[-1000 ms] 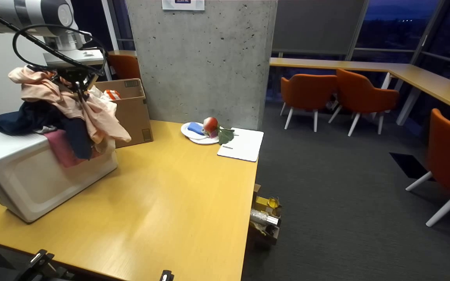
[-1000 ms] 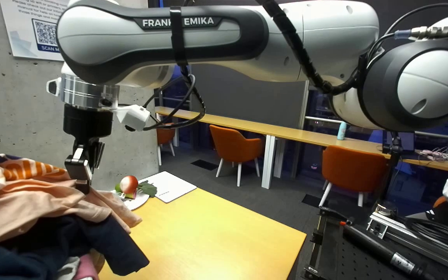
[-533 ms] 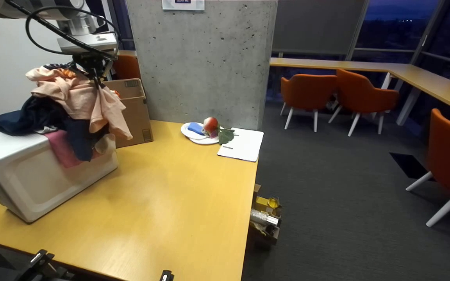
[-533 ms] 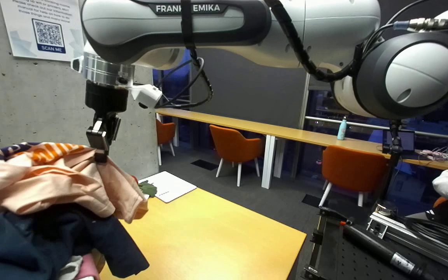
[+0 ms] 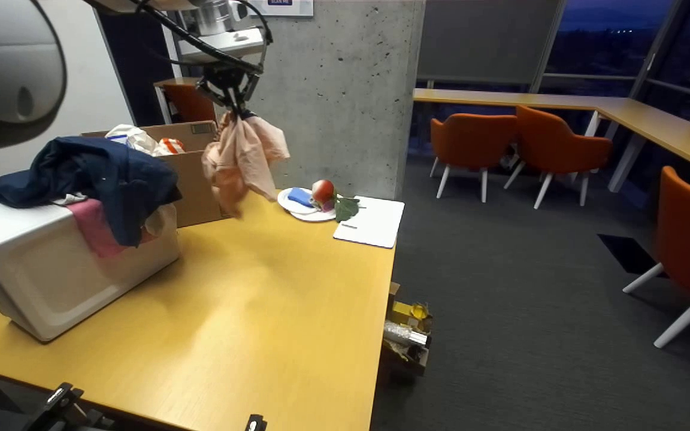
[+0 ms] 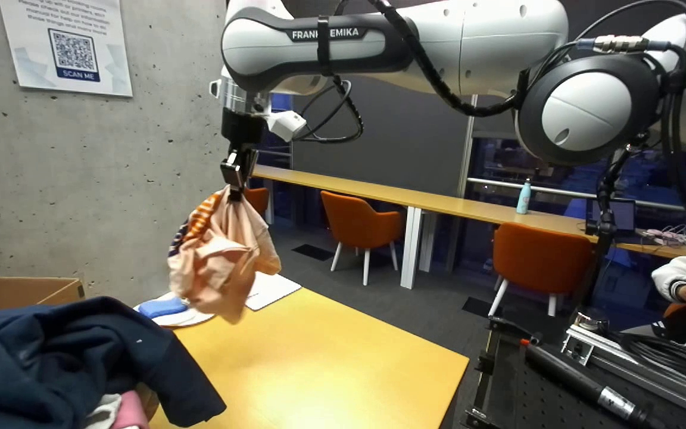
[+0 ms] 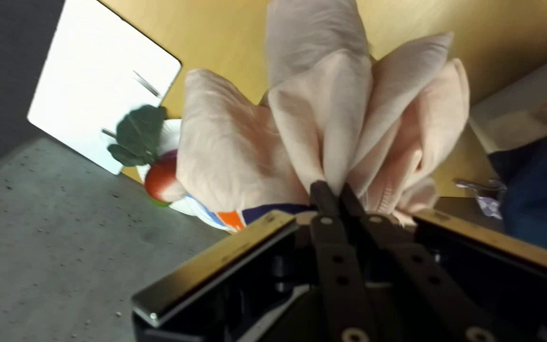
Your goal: Put the clothes on top of the basket on the table
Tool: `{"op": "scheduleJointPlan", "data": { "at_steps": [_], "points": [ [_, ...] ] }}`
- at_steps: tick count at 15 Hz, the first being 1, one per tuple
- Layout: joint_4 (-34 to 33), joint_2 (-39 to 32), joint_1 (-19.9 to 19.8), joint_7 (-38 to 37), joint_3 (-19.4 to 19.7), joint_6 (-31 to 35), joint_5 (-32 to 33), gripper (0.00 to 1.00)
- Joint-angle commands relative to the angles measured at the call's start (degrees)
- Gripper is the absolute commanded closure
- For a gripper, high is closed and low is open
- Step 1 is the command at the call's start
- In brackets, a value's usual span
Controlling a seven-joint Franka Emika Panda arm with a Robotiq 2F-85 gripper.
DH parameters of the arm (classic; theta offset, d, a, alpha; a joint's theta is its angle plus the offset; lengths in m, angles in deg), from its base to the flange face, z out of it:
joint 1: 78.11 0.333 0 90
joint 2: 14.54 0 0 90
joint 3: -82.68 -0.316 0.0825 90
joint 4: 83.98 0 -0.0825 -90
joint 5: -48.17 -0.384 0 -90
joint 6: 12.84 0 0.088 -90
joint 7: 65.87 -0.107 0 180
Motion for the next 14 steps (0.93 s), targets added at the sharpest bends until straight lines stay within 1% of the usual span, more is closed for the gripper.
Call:
{"op": "scheduleJointPlan", "data": {
  "at_steps": [1,2,6,10,11,12,14],
  "points": [
    [-0.5,-1.7,-3.9,-1.3,1.1,-0.4,1.2,0.99],
    [-2.8,-3.6,-4.8,-1.7,1.3,-1.9,1.2,0.99],
    [-2.5,-8.0,-8.2,-2.6,1.3,-1.7,0.5,0.99],
    [-2.4,-10.9,-8.5,-3.7,1.0,-2.3,0.3,0.99],
    [-2.3,-11.1,-8.3,-4.3,1.0,-2.4,0.3,0.70],
    [-2.3,-11.2,-8.3,-4.7,1.1,-2.5,0.3,0.68],
    [-1.5,-10.1,-8.0,-5.4,1.2,-2.5,0.5,0.55]
  ]
}}
